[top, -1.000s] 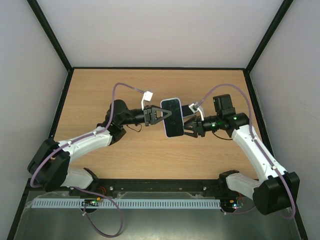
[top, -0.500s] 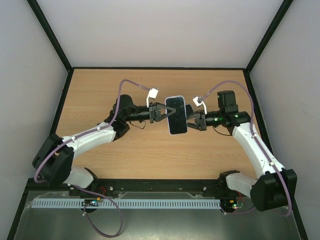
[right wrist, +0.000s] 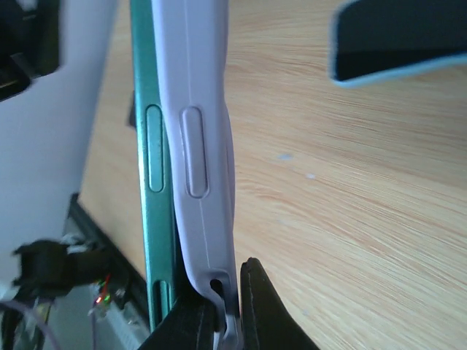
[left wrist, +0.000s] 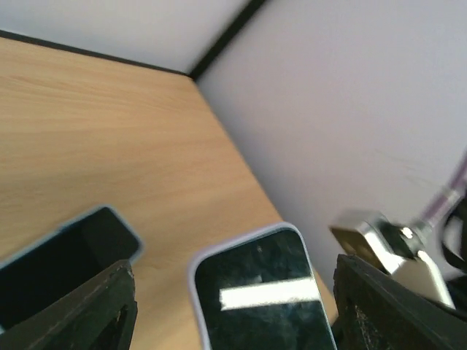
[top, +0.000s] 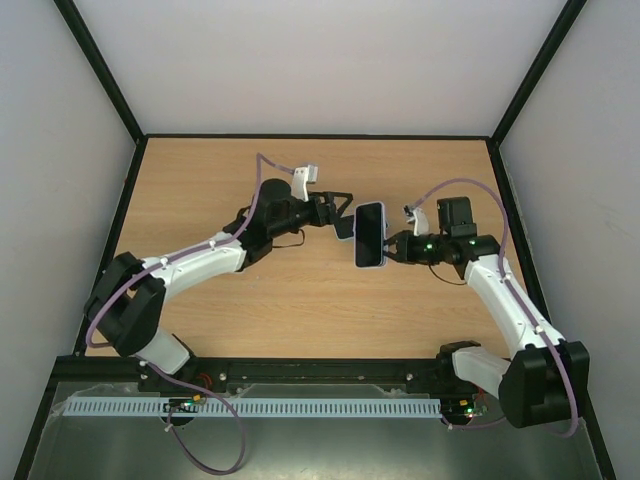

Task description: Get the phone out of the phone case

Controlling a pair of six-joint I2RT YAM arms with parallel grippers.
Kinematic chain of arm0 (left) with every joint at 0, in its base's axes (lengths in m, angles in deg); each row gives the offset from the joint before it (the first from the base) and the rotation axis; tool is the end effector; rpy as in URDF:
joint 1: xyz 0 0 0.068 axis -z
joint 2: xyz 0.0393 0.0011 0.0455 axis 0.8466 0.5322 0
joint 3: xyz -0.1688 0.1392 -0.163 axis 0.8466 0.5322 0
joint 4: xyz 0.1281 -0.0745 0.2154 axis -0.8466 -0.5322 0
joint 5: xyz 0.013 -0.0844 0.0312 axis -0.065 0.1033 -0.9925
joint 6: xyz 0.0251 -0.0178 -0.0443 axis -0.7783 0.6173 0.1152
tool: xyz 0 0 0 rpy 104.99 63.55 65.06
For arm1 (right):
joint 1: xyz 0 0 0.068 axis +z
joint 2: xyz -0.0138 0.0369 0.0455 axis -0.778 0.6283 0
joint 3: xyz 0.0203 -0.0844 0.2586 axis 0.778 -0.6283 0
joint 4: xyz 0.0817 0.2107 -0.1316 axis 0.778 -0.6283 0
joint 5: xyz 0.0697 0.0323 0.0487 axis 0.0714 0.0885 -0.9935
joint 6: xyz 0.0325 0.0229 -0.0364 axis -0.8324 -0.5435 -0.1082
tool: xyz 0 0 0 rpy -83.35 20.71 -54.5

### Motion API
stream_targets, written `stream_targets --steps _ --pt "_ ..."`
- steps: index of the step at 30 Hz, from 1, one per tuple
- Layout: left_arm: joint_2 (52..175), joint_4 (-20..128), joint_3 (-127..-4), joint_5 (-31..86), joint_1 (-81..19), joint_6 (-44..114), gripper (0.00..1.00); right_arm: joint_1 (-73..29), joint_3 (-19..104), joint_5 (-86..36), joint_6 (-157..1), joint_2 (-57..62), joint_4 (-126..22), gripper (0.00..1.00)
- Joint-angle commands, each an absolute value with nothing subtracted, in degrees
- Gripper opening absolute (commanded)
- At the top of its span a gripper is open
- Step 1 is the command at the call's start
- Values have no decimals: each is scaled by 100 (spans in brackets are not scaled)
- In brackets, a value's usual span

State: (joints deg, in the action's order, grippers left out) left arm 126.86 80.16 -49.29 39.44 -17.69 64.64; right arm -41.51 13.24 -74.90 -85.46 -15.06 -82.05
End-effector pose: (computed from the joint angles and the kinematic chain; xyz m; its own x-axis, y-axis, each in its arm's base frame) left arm 0.2671 -0.2415 0.2874 -0.6170 -0.2901 -0.7315 0.6132 0.4054 -0.6780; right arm 0.2091 0.0655 0.2672 -0.8624 -0.0093 -0.5061 -0.4536 0.4578 0.7646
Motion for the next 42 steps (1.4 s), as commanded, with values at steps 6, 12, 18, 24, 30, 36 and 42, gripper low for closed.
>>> stream_targets --steps 6,12,18,24,30,36,42 --pt "12745 6805 -5265 178 -108 4499 71 -4582 1512 -5104 -9704 -1180 -9423 2" --pt "13479 7377 -5262 -233 673 4187 69 -4745 1611 -4195 -9675 -938 -9770 2" --pt "14256 8312 -5164 394 880 4037 69 -4782 1475 -4061 -9739 -636 -9407 2" --pt "14708 9073 -4962 537 904 4001 69 -4782 1510 -3825 -9669 -324 -9315 2" --pt "14990 9611 -4867 658 925 4053 68 -4782 1514 -3742 -9605 -151 -9241 2" --pt "15229 10044 -4789 800 973 3769 66 -4782 1517 -3725 -9484 140 -9046 2" --pt "15434 10083 -4819 822 987 3627 64 -4782 1531 -3738 -9326 266 -8921 2"
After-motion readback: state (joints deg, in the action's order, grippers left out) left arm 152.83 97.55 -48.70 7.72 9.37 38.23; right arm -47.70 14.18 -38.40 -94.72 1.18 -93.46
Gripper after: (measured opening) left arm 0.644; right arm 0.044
